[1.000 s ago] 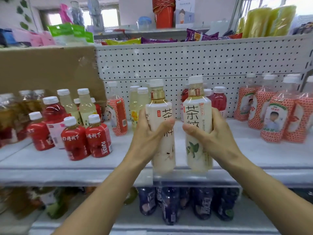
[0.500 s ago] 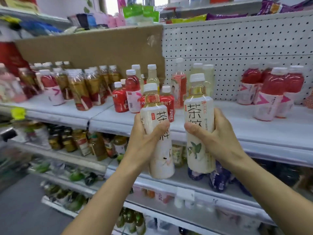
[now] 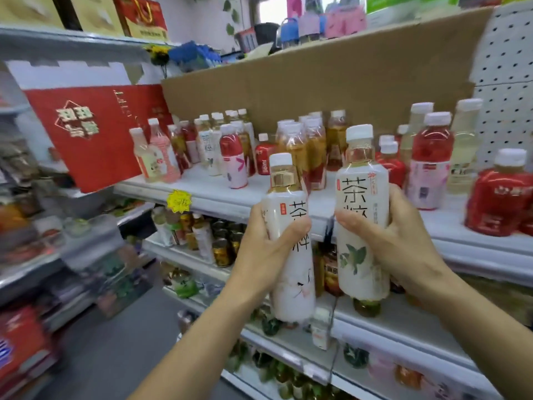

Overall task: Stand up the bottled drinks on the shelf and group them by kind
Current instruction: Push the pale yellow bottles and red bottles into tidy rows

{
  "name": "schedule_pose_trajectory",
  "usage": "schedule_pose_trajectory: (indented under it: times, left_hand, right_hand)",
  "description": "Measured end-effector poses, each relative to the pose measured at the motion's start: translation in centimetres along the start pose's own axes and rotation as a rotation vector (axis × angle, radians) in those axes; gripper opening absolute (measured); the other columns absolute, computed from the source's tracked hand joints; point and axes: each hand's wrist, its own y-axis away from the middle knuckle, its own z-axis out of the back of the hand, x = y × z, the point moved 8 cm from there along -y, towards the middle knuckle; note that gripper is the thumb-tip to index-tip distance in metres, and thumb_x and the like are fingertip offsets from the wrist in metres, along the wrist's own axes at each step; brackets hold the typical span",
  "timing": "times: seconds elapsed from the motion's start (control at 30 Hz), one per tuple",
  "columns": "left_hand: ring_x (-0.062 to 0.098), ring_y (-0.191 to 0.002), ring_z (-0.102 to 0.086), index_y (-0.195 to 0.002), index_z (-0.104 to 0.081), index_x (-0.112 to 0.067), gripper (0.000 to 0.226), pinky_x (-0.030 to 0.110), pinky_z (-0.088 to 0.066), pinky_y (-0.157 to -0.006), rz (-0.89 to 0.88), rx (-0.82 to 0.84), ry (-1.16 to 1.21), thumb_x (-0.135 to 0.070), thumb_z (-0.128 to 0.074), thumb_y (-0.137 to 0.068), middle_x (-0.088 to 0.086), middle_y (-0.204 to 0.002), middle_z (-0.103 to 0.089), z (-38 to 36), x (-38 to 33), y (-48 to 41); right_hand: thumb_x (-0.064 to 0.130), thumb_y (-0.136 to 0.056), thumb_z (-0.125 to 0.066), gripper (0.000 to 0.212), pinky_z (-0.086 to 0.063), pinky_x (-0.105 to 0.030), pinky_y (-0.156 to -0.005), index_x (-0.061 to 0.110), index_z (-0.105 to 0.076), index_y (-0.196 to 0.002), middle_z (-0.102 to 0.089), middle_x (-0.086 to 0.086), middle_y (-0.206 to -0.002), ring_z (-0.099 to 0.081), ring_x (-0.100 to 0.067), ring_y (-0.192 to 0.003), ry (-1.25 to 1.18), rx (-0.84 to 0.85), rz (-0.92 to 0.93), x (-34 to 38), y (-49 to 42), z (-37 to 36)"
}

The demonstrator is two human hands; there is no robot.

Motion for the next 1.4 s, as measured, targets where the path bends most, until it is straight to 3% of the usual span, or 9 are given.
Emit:
schedule_pose_trajectory:
  times: [0.07,0.2,0.4,0.53,0.73,0.83,0.97,1.23,1.4]
  left_hand:
    - [0.006,-0.088,-0.07,-0.122,-0.051,-0.028,0.055,0.023,-0.056,-0.069,0.005,-0.024,0.006,-0.047,-0.075,-0.076,-0.006,-0.103,-0.068,4.0,1.1,-1.8]
    - [0.007,-0.089,-0.07,-0.122,-0.051,-0.028,0.055,0.026,-0.058,-0.072,0.019,-0.044,0.014,-0.048,-0.078,-0.078,-0.006,-0.103,-0.069,10.2,3.5,-5.6]
    - [0.01,-0.093,-0.071,-0.122,-0.053,-0.032,0.063,0.037,-0.06,-0.078,0.0,-0.04,-0.01,-0.058,-0.075,-0.069,-0.006,-0.106,-0.07,17.4,6.9,-11.8]
    - [0.009,-0.09,-0.071,-0.119,-0.053,-0.031,0.047,0.027,-0.06,-0.071,-0.031,-0.074,0.02,-0.042,-0.077,-0.08,-0.005,-0.104,-0.071,21.6,8.0,-17.1]
    - [0.01,-0.097,-0.071,-0.125,-0.05,-0.034,0.053,0.037,-0.061,-0.08,-0.107,-0.035,0.025,-0.042,-0.077,-0.08,-0.008,-0.109,-0.071,26.8,8.0,-26.4]
    - [0.01,-0.096,-0.072,-0.121,-0.05,-0.031,0.05,0.036,-0.061,-0.08,-0.141,-0.026,0.051,-0.036,-0.078,-0.08,-0.008,-0.107,-0.072,28.4,8.2,-30.8]
    - [0.007,-0.094,-0.072,-0.121,-0.048,-0.023,0.046,0.034,-0.061,-0.08,-0.193,0.015,0.064,-0.027,-0.076,-0.084,-0.011,-0.103,-0.073,29.6,9.7,-36.1]
    - [0.006,-0.105,-0.068,-0.131,-0.043,-0.021,0.05,0.027,-0.057,-0.088,-0.153,0.237,0.232,-0.014,-0.07,-0.09,-0.009,-0.113,-0.07,28.4,15.7,-42.6]
    - [0.01,-0.114,-0.064,-0.132,-0.042,-0.03,0.054,0.042,-0.055,-0.098,-0.144,0.321,0.279,-0.017,-0.072,-0.089,-0.004,-0.123,-0.066,26.9,17.0,-45.2]
  right_hand:
    - [0.048,-0.072,-0.074,0.046,-0.053,-0.021,-0.066,0.038,-0.051,-0.11,-0.067,0.013,-0.1,-0.066,0.007,-0.085,-0.008,0.003,0.004,0.4,-1.7,-3.8]
    - [0.059,-0.062,-0.07,0.07,-0.056,-0.024,-0.066,0.029,-0.053,-0.123,-0.068,0.012,-0.103,-0.068,0.002,-0.085,0.022,0.03,0.015,0.8,-5.2,-10.4]
    - [0.058,-0.061,-0.069,0.058,-0.052,-0.017,-0.058,0.037,-0.05,-0.111,-0.066,0.015,-0.099,-0.065,0.007,-0.083,0.02,0.067,0.023,0.2,-10.7,-19.1]
    - [0.058,-0.061,-0.069,0.054,-0.052,-0.011,-0.054,0.041,-0.051,-0.109,-0.068,0.022,-0.092,-0.065,0.009,-0.083,-0.011,0.076,0.024,-1.0,-15.1,-24.2]
    - [0.054,-0.061,-0.072,0.056,-0.052,-0.012,-0.054,0.037,-0.052,-0.11,-0.067,0.027,-0.092,-0.067,0.004,-0.081,-0.078,0.033,0.051,-1.7,-22.3,-31.2]
    - [0.049,-0.068,-0.076,0.056,-0.056,-0.02,-0.062,0.038,-0.05,-0.116,-0.067,0.025,-0.098,-0.068,0.003,-0.088,-0.09,0.022,0.062,-1.7,-25.4,-34.4]
    - [0.032,-0.078,-0.08,0.052,-0.054,-0.012,-0.067,0.032,-0.047,-0.117,-0.066,0.027,-0.098,-0.066,0.006,-0.09,-0.078,-0.032,0.084,-2.4,-28.7,-38.1]
    - [0.023,-0.079,-0.082,0.064,-0.057,-0.021,-0.075,0.035,-0.043,-0.128,-0.069,0.019,-0.104,-0.067,0.003,-0.095,-0.036,-0.312,0.011,-7.2,-32.6,-41.7]
    - [0.02,-0.081,-0.081,0.072,-0.054,-0.013,-0.077,0.026,-0.038,-0.138,-0.065,0.013,-0.114,-0.064,0.006,-0.1,0.003,-0.422,0.009,-8.0,-34.1,-42.1]
